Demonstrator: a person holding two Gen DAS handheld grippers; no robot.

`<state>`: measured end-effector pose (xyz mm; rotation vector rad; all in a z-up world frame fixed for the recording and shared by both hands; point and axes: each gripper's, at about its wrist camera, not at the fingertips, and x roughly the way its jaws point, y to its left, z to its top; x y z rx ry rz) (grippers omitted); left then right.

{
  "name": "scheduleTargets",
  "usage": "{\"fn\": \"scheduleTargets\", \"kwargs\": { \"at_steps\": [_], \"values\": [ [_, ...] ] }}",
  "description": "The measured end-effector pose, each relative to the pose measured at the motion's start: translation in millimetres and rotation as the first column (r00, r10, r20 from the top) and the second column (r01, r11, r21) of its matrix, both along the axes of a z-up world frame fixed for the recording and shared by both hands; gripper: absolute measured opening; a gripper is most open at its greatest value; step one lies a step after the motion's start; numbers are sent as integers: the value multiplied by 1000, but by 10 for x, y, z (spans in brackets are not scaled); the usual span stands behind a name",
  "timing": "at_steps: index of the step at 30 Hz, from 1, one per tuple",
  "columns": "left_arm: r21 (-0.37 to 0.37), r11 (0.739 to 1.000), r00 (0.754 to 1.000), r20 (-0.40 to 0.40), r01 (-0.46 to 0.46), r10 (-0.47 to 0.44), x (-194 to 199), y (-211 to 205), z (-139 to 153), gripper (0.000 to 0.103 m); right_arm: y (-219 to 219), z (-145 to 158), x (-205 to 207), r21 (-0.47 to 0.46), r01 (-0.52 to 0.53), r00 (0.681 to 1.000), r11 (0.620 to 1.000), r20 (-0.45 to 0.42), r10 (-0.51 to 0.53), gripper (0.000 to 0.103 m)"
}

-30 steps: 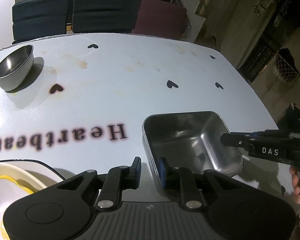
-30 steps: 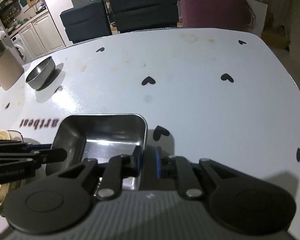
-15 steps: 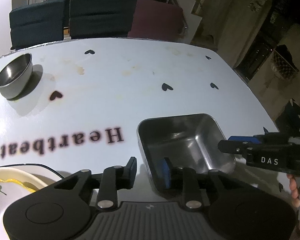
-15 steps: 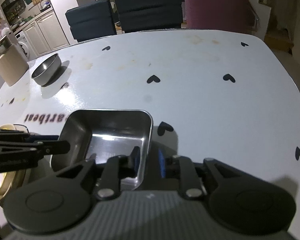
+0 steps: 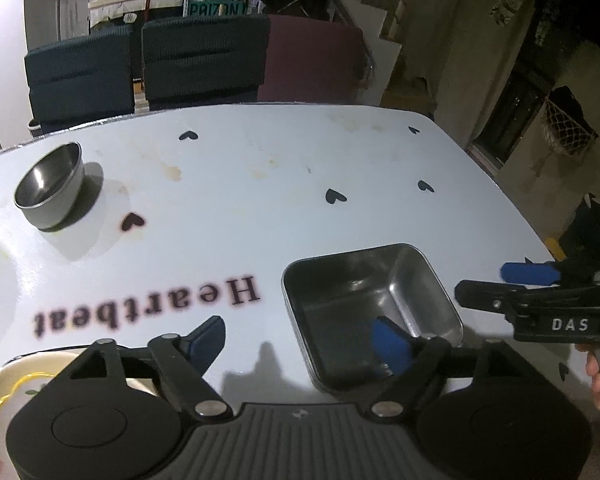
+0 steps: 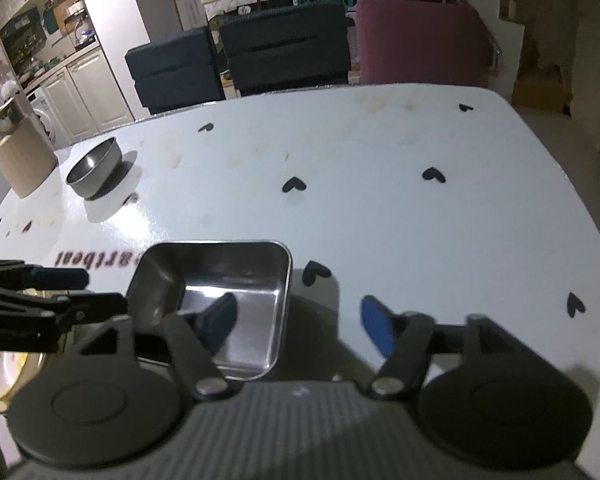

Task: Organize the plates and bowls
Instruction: 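Open both tools to release the steel tray rims, then move both tools to the small round steel bowl by the canister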

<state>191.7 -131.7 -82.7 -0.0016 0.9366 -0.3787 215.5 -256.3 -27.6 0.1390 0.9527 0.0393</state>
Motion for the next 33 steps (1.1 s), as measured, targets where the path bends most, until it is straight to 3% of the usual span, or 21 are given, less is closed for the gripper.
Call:
{"fn": "scheduleTargets", "kwargs": {
  "at_steps": [9,22,33],
  "values": [
    [-22,999,999,25,-31,32,-120,207,172,102,1,192,-188,-39,35,998,999,52,-33,102],
    [-45,994,987,123,-95,100,-382,869,544,103,335,478,-315,-26,30,988,999,149,-25,103],
    [-81,964,952,155,-253,263,-357,1694,643,103,1099,590,34,0,-117,973,993,202,115,103]
  ]
}}
